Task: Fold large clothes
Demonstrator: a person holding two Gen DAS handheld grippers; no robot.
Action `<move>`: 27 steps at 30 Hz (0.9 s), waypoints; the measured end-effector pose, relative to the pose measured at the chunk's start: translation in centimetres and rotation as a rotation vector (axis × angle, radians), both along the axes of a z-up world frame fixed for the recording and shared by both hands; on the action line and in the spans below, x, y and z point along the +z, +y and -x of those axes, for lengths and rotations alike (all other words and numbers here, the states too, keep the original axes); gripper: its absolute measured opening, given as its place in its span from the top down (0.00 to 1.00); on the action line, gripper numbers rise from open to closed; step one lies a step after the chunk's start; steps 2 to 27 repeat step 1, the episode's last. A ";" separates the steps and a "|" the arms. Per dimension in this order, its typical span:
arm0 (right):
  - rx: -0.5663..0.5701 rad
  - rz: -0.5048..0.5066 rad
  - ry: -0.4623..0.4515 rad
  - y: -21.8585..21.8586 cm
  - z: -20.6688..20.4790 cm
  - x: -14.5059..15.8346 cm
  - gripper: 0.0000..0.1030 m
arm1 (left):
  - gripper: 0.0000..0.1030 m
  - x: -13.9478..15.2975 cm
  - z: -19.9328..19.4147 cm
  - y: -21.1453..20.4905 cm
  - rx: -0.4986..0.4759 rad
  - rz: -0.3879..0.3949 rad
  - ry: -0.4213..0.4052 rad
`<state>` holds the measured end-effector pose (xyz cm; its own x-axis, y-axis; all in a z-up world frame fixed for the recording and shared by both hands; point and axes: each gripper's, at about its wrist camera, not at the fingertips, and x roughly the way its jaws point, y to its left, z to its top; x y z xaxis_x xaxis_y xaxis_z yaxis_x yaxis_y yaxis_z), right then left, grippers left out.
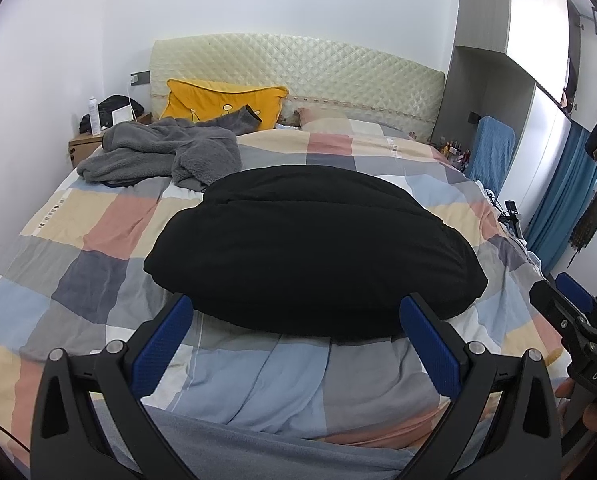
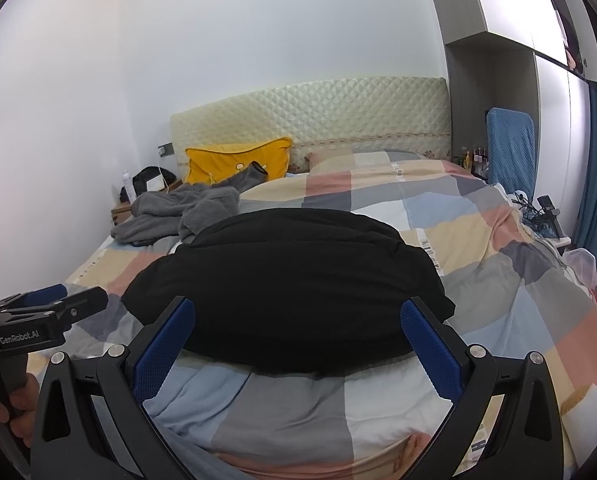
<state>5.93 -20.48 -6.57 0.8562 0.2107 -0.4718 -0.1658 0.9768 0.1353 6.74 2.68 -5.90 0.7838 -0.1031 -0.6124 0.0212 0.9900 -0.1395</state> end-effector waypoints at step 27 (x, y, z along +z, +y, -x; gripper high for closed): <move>-0.002 0.001 -0.001 0.0 0.0 0.0 0.00 | 0.00 0.0 0.0 -0.1 -0.002 0.000 0.001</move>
